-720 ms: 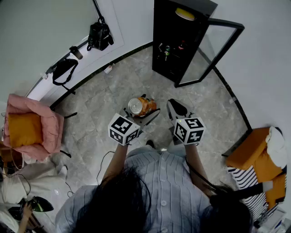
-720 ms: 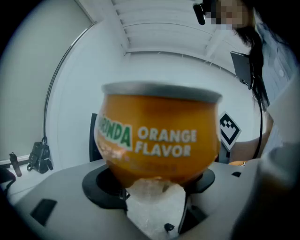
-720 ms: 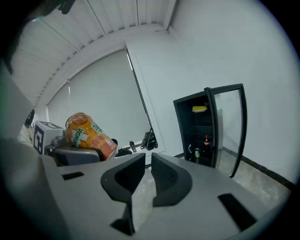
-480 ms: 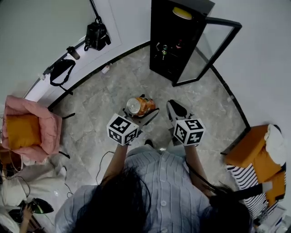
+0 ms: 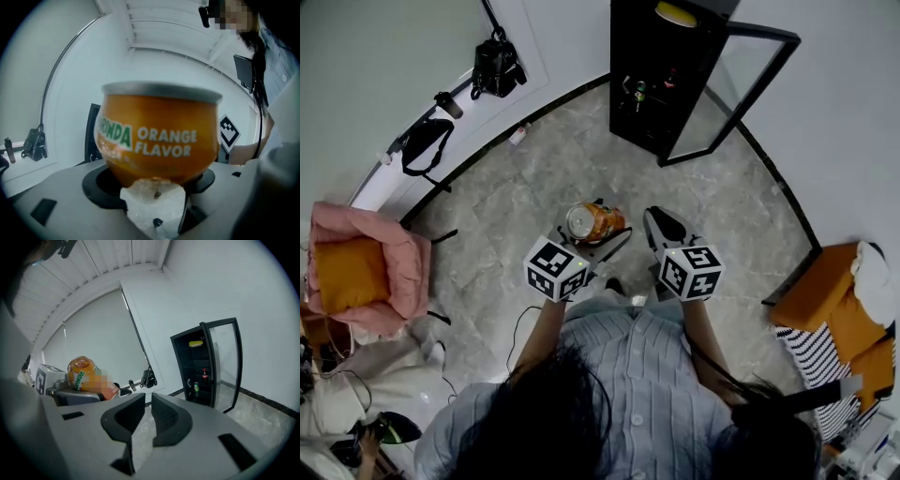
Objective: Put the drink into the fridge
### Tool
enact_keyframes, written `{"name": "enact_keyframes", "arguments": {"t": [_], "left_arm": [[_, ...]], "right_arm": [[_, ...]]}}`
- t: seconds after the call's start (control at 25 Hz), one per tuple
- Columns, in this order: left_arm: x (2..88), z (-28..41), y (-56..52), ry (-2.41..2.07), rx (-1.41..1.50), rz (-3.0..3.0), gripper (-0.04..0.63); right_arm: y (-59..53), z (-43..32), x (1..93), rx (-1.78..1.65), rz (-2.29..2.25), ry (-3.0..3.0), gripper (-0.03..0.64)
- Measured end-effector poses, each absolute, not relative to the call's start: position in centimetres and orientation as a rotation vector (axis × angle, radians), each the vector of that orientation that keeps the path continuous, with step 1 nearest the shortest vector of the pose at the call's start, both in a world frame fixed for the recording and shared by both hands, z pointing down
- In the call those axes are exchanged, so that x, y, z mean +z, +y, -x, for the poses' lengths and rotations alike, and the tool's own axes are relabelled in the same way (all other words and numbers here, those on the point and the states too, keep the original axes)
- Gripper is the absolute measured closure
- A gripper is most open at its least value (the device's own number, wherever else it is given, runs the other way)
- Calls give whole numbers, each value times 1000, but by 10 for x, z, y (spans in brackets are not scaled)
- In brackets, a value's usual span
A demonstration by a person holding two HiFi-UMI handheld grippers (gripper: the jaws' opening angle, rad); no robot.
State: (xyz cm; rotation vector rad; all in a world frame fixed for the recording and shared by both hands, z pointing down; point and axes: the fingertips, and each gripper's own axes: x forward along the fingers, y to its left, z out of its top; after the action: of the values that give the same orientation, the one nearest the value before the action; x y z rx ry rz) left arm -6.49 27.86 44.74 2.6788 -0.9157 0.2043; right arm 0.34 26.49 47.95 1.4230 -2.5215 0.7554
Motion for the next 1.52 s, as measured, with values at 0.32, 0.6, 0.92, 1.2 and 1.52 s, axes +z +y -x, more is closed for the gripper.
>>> {"name": "enact_keyframes", "arguments": {"t": [0.32,0.6,0.92,1.2,1.52], "left_arm": [[454,66,272,-890,141,-2636,250],[459,54,248,-866,139,-2622,250],[465,63,177,-942,124,-2567,250],[452,57,92,-1009,66,-2533,250],[444,34,16,-1037,15,-2509,250]], "right_arm": [[272,-5,493,804,-1421,-2471,566],[243,-16,505,853,-1414,-2450,566],[164,-15,509,853,-1343,-2469,566],[77,-33,499,835,-1297,-2476,566],[2,-53,495,819,-1245,-2494,566]]}}
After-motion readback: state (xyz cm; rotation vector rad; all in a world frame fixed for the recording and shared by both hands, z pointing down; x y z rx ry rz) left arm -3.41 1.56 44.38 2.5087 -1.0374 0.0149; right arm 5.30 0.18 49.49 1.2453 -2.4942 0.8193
